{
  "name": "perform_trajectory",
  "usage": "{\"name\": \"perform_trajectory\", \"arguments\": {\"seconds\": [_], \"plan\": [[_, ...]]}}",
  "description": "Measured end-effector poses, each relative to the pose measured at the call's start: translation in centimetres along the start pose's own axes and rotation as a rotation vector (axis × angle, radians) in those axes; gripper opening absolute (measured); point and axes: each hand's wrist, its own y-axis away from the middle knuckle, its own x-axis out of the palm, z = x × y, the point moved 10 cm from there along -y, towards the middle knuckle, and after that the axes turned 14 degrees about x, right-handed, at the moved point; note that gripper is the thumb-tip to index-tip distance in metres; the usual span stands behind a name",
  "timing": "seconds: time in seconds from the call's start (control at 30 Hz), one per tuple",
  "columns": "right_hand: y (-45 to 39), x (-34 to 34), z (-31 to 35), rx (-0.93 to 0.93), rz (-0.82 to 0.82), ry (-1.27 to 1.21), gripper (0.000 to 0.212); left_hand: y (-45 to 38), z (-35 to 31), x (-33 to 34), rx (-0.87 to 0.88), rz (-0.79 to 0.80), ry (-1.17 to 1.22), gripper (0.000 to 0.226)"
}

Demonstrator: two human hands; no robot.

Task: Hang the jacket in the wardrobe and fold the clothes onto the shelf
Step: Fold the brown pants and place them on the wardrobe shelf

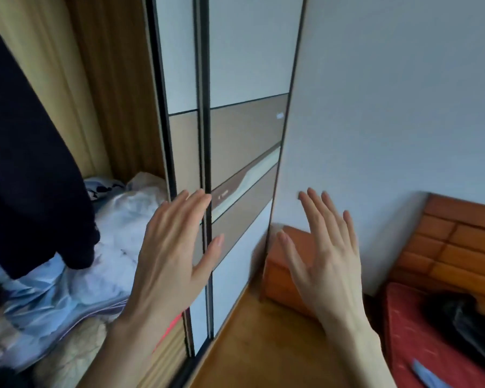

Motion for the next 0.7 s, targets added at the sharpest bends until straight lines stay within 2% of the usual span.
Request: {"name": "perform_trajectory", "arguments": {"seconds": [0.17,0.4,0.7], "plan": [[1.3,-4.2,-7.8,0.129,-0.033,0.203,0.069,-2.5,-6.3,6.2,0.1,0.028,0.16,0.058],[3.7,-10.7,-18.9,0.301,-0.083,0.4,0.071,-5.3,-16.5,16.7,0.18,0.164,0.376,0.066],[6.4,-18.3,-31.0,0.456,-0.13,0.533,0.072,-8.2,-29.3,25.2,0.323,0.214,0.474,0.061]]}}
